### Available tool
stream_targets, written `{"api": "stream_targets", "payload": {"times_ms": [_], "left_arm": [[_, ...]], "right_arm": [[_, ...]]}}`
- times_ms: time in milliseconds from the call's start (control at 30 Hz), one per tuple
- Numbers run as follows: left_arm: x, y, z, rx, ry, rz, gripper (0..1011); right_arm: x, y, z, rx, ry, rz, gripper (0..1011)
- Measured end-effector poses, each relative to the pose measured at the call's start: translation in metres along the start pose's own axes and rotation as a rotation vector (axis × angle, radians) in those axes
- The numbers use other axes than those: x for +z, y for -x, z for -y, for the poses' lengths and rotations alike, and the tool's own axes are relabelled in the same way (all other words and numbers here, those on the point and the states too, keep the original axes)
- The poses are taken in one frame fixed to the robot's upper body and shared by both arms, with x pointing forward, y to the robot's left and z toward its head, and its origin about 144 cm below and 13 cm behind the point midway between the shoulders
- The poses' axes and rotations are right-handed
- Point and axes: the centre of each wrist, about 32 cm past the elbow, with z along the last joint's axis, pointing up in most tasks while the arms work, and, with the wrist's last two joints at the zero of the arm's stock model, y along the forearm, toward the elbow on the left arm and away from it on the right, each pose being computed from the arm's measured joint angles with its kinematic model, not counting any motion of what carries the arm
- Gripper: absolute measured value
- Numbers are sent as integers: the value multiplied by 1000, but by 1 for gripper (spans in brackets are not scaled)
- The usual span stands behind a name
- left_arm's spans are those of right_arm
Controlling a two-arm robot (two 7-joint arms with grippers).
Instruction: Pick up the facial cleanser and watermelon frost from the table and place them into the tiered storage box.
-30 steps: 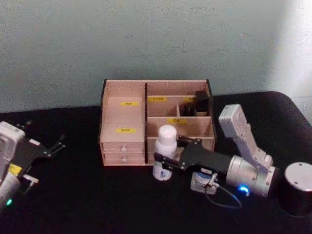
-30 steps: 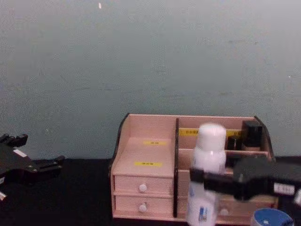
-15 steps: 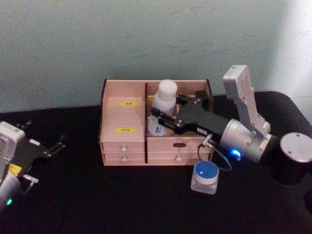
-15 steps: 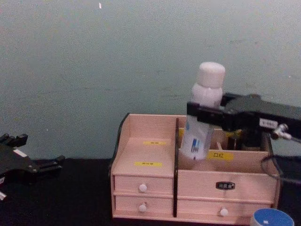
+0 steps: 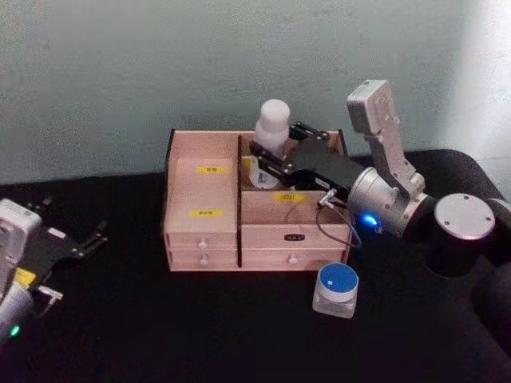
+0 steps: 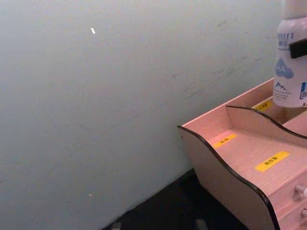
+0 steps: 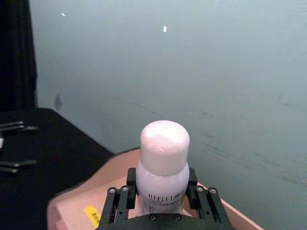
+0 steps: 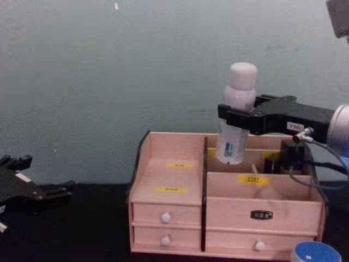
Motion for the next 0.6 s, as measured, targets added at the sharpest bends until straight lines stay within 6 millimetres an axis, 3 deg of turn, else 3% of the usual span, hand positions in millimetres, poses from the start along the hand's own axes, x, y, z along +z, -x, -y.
{"api": "stream_targets", "payload": {"times_ms": [600], "left_arm": [[0, 0, 0, 0, 0, 0, 1001]], "right_arm": [[-17, -5, -13, -66, 72, -6, 593]]}}
